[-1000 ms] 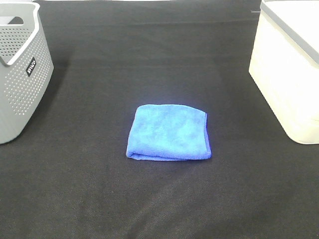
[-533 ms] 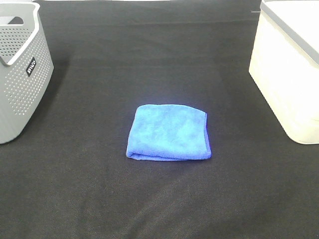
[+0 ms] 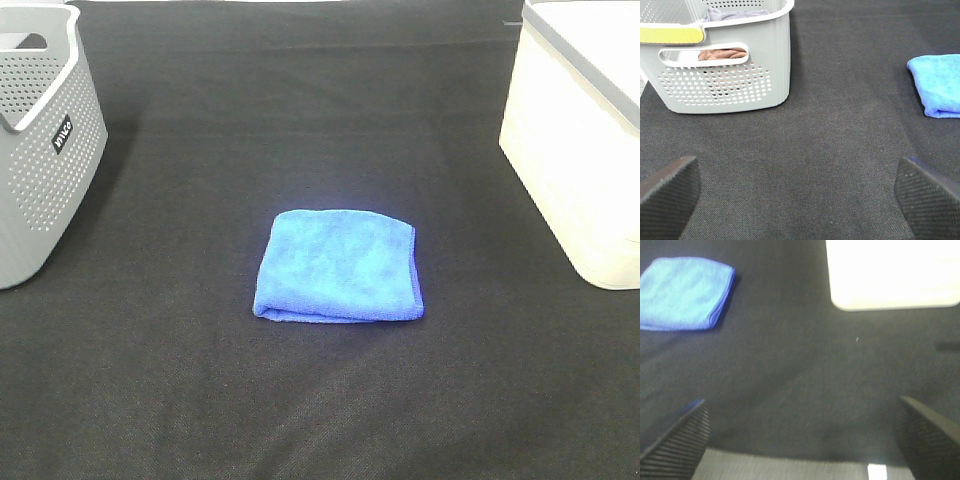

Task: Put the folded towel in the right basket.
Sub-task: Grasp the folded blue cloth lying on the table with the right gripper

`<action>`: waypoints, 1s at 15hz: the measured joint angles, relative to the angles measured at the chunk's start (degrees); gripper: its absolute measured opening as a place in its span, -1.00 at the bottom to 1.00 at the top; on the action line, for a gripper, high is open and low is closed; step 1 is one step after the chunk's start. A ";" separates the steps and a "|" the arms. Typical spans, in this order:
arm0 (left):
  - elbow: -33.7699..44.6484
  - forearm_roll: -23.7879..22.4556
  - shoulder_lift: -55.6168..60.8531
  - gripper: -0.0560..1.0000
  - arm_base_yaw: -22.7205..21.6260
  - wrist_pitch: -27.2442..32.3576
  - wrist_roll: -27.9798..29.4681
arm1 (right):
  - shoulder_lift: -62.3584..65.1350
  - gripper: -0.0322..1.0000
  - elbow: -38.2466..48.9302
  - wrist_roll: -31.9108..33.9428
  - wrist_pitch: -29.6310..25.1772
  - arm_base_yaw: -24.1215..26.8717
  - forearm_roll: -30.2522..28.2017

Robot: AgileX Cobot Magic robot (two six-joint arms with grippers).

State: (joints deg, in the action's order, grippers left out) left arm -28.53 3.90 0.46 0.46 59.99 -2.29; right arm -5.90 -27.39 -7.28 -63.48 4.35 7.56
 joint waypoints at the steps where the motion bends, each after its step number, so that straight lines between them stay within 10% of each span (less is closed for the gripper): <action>1: 0.00 0.00 0.00 0.96 0.00 0.00 0.00 | -5.16 0.94 -2.12 0.06 -0.29 0.00 0.86; 15: 0.00 0.00 0.00 0.96 0.00 0.00 0.00 | -63.88 0.93 -35.01 -0.63 -3.21 -2.12 18.16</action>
State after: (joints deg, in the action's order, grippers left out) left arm -28.53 3.90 0.46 0.46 59.99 -2.29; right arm -69.79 -62.40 -7.91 -66.69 2.23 25.73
